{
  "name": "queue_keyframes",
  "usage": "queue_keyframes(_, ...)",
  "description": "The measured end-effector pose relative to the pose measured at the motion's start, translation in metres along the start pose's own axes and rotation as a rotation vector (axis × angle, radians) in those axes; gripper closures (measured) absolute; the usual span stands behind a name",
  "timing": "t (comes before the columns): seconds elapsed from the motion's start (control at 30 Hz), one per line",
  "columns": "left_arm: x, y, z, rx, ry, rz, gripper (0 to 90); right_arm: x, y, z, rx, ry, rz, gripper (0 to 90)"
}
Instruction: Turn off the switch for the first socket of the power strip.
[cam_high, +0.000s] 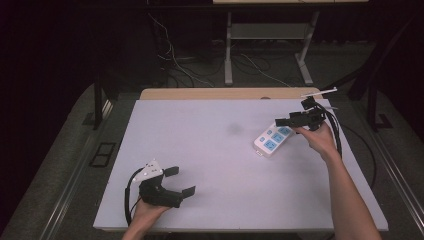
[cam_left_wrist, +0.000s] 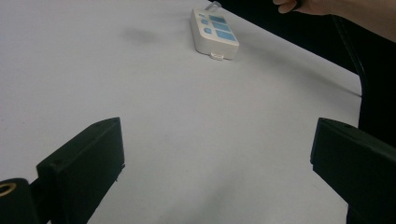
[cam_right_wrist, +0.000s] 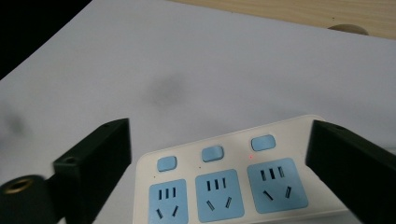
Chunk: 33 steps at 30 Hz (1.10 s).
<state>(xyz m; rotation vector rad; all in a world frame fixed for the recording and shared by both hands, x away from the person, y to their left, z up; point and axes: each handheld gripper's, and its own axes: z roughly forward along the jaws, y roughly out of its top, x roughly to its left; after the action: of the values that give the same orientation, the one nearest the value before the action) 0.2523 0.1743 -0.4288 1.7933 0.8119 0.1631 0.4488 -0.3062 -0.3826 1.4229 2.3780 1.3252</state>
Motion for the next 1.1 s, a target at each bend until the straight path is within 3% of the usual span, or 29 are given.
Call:
queue_keyframes(0.1,0.0,0.0,0.0,0.0,0.0,0.0,1.3,-0.001,0.0,0.002,0.002,-0.011,0.001,7.5)
queue_keyframes(0.13,0.0,0.0,0.0,0.0,0.0,0.0,1.3,-0.002,0.0,0.004,0.007,-0.012,0.0,17.0)
queue_keyframes(0.27,0.0,0.0,0.0,0.002,0.0,0.001,1.3,-0.003,-0.001,0.007,0.01,-0.013,0.001,17.3)
queue_keyframes(0.43,0.0,0.0,0.0,0.0,0.002,0.0,1.3,-0.006,-0.002,0.012,0.016,-0.004,0.007,26.3)
queue_keyframes(0.63,0.0,0.0,-0.001,-0.001,0.003,-0.001,1.3,-0.009,-0.002,0.015,-0.023,0.005,0.021,45.3)
queue_keyframes(0.67,0.001,0.0,-0.001,0.0,0.003,0.0,1.3,-0.009,-0.002,0.015,-0.023,0.005,0.021,45.3)
queue_keyframes(0.7,0.001,0.0,0.0,0.0,0.002,0.0,1.3,-0.01,-0.002,0.015,-0.03,0.005,0.026,51.7)
queue_keyframes(0.73,0.001,0.0,0.0,0.0,0.003,0.0,1.3,-0.01,-0.002,0.015,-0.03,0.005,0.026,51.7)
queue_keyframes(0.93,0.001,0.0,0.0,0.001,0.004,0.001,1.3,-0.014,-0.003,0.02,-0.033,0.001,0.037,75.3)
queue_keyframes(1.1,0.002,0.0,0.0,0.001,0.003,0.001,1.3,-0.018,-0.005,0.025,-0.037,-0.017,0.055,84.8)
